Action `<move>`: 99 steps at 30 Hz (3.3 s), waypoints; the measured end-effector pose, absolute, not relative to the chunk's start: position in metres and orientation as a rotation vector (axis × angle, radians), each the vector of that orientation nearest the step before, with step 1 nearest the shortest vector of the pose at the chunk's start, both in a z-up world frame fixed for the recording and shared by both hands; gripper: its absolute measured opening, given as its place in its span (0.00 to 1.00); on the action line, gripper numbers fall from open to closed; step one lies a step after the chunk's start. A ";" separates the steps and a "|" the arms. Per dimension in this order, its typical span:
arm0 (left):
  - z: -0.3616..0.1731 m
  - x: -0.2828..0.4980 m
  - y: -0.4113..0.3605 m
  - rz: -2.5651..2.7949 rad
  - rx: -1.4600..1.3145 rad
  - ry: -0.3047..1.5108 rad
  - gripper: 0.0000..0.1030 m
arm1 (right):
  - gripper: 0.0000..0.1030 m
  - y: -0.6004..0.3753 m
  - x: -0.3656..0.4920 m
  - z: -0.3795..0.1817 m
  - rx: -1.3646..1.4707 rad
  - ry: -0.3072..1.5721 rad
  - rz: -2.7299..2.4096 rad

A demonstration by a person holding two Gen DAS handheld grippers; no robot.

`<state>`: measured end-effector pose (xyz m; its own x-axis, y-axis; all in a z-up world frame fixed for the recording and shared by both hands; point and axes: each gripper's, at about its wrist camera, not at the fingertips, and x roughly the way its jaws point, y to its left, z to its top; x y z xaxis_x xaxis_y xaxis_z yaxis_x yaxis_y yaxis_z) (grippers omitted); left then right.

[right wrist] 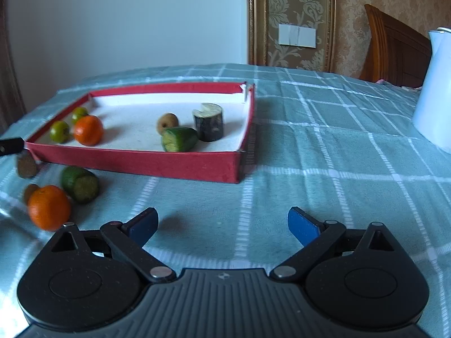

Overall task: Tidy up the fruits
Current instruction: 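Move the right tool to the orange and close on it, then carry the orange into the tray and open the right gripper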

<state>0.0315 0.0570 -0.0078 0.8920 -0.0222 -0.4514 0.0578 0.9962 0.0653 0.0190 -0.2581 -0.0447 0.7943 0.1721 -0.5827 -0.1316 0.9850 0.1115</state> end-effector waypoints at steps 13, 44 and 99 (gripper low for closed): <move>-0.025 0.020 0.076 -0.027 0.058 0.509 1.00 | 0.95 -0.195 -0.024 -0.016 -0.012 0.521 0.357; -0.037 0.038 0.094 -0.116 -0.071 0.633 1.00 | 0.42 -0.153 -0.004 -0.031 0.017 0.578 0.420; -0.037 0.039 0.088 -0.103 -0.034 0.644 1.00 | 0.42 -0.140 0.175 -0.034 -0.082 0.601 0.210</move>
<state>0.0390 0.0882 -0.0373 0.7950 -0.1059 -0.5974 0.0851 0.9944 -0.0631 0.1747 -0.1401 -0.0335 0.8040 0.1725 -0.5690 -0.2199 0.9754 -0.0150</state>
